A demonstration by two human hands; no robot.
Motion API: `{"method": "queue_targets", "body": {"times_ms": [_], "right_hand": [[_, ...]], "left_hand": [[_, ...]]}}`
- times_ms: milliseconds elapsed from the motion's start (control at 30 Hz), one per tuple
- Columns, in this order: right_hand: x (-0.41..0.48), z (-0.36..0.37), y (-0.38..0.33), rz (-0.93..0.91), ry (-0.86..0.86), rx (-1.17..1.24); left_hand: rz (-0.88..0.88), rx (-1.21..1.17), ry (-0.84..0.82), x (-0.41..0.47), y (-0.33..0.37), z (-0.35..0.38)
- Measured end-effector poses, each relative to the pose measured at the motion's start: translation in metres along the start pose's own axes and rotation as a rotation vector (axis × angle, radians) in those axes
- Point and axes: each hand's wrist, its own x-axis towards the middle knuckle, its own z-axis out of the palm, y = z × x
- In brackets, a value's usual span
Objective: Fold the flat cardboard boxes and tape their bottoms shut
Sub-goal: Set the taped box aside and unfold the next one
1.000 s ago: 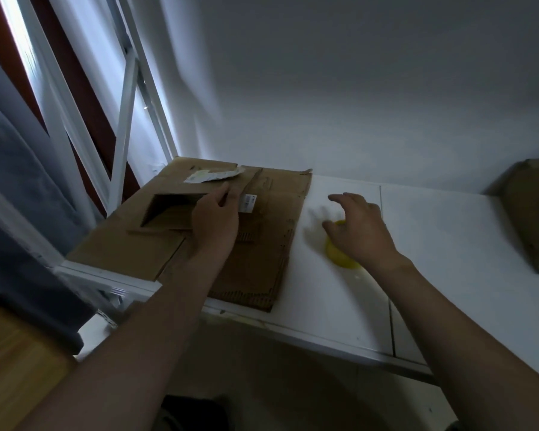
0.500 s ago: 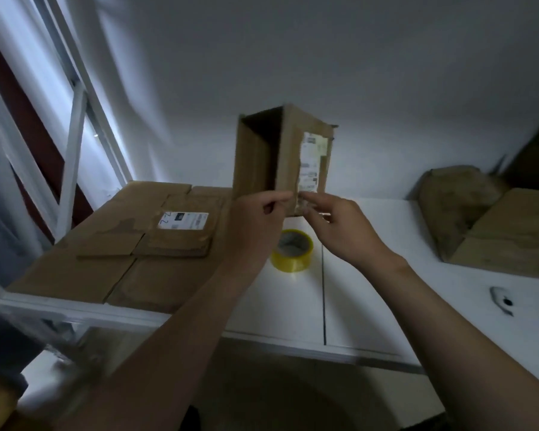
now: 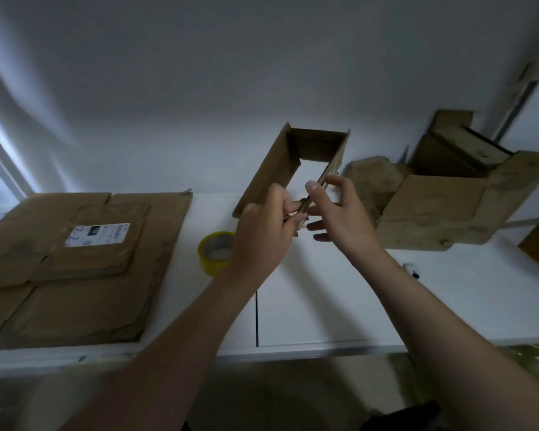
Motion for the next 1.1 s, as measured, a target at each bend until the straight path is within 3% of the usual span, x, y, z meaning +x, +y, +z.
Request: {"method": "queue_targets", "body": {"times_ms": [200, 367, 467, 567, 733, 967, 1100], "right_hand": [[0.017, -0.016, 0.024, 0.110, 0.046, -0.079], [0.027, -0.026, 0.038, -0.014, 0.092, -0.265], [0.031, -0.029, 0.043, 0.011, 0.094, -0.249], [0.034, -0.028, 0.049, 0.051, 0.075, -0.164], [0.035, -0.025, 0.054, -0.049, 0.084, -0.229], [0.038, -0.023, 0.057, -0.042, 0.049, -0.219], [0.036, -0.025, 0.054, -0.060, 0.069, -0.171]], "left_hand": [[0.055, -0.079, -0.165, -0.004, 0.000, 0.024], [0.280, 0.110, 0.054, 0.010, -0.005, 0.018], [0.087, 0.253, 0.075, 0.014, -0.016, 0.004], [-0.239, -0.008, -0.058, 0.013, -0.025, -0.008], [-0.274, -0.039, -0.157, 0.013, -0.033, -0.016], [-0.488, -0.166, -0.394, 0.016, -0.036, -0.021], [-0.453, -0.108, -0.302, 0.010, -0.042, -0.015]]}}
